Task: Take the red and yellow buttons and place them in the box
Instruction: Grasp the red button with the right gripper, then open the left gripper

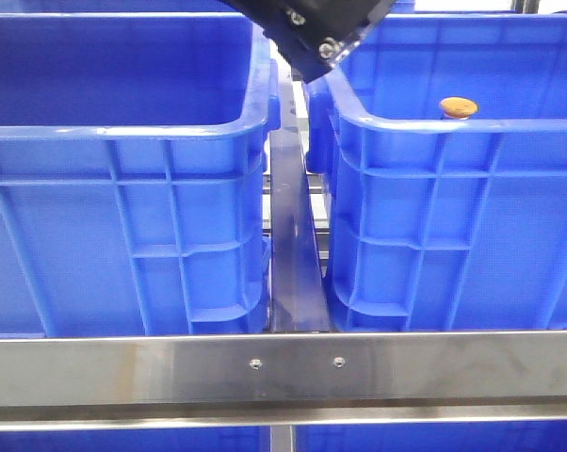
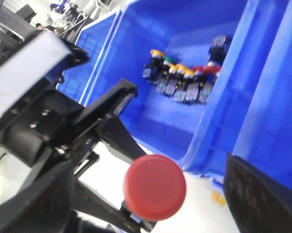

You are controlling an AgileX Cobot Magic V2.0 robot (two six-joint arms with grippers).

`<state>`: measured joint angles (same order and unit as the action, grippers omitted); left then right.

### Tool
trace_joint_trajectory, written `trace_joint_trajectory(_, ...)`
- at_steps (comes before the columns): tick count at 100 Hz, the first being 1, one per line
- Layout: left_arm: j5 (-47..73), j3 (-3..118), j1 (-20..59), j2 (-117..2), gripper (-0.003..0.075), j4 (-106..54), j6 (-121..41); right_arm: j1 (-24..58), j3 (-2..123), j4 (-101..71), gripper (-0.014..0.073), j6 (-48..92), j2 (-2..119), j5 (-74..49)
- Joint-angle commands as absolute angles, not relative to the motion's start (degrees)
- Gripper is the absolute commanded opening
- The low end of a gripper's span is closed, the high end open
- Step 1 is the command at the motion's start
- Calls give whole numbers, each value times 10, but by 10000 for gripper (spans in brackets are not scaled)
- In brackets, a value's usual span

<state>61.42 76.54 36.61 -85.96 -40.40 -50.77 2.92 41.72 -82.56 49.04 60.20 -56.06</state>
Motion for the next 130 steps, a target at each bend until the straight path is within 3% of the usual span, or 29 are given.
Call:
trace_joint_trajectory(1,603,783,371,-842,-20,-441,-507,32,437,-884,636,491,622,-591)
trace_joint_trajectory(56,603,783,371,-842,-20,-441,-507,76,437,-889,629,491,654,-610)
trace_joint_trajectory(65,603,783,371,-842,-20,-440,-507,76,437,-889,533,491,654,-611)
trace_joint_trajectory(79,603,783,371,-842,-3,-434,-507,76,437,-889,284,491,654,-619)
trace_joint_trajectory(91,605,783,371,-842,131,-433,-507,76,437,-889,171,491,654,-621)
trace_joint_trajectory(108,606,783,371,-842,534,-433,-501,76,437,-890,164,491,654,-621)
trace_joint_trajectory(113,618,789,369,-842,614,-433,-490,76,437,-890,164,491,654,-621)
trace_joint_trajectory(118,642,804,367,-842,650,-429,-475,76,437,-890,164,491,654,-621)
trace_joint_trajectory(130,697,837,355,-842,652,-425,-470,76,438,-890,164,491,654,-626)
